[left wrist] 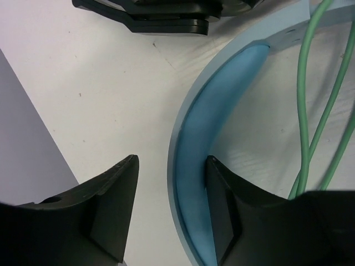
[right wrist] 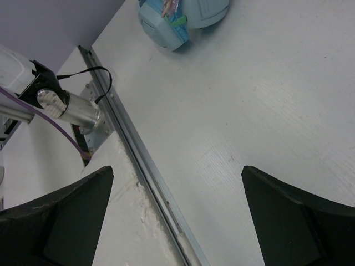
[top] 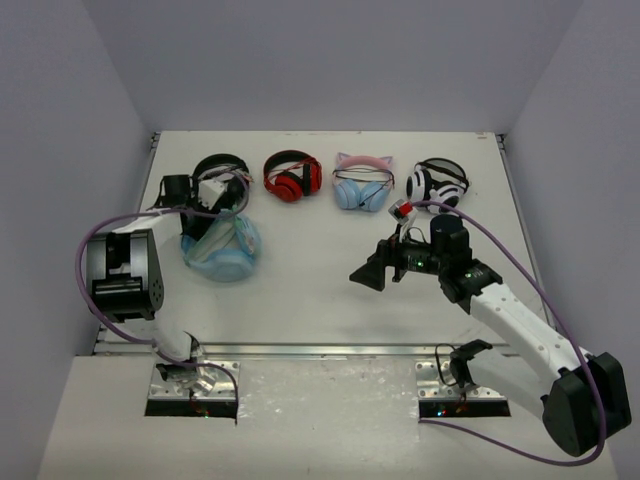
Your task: Wrap the headphones
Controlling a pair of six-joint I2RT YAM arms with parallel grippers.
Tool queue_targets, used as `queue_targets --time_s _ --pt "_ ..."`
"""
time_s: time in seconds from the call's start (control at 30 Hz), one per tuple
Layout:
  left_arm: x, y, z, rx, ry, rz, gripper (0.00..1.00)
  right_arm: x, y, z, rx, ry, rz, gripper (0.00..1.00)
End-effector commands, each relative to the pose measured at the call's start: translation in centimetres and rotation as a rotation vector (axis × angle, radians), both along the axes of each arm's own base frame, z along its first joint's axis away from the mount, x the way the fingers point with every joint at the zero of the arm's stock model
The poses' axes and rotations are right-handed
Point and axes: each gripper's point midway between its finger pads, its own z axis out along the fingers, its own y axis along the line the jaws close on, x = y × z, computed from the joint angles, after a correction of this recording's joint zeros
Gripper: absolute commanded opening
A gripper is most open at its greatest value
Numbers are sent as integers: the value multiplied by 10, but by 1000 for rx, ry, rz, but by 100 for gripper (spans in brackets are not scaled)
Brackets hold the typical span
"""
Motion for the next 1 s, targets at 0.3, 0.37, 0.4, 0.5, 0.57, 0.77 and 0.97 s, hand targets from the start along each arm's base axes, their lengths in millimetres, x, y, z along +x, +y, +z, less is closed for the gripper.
queue_targets --time_s 0.3,0.37,0.4,0.5,0.57,0.77,0.97 --pt "27 -4 92 -111 -339 146 100 1 7 10 23 -33 33 99" --pt "25 1 102 -99 -386 182 100 1 7 11 19 -34 33 99" --pt "23 4 106 -91 -402 207 100 1 7 12 17 -33 35 99" --pt "29 39 171 -100 -660 516 100 6 4 16 -2 -50 7 99" --pt "15 63 221 -215 -791 881 100 11 -4 21 -38 -55 -48 99" --pt "-56 33 208 -446 -607 1143 100 33 -65 34 -269 -84 -400 99" --pt "-135 9 229 -566 -834 999 100 26 -137 36 -502 -118 -670 99"
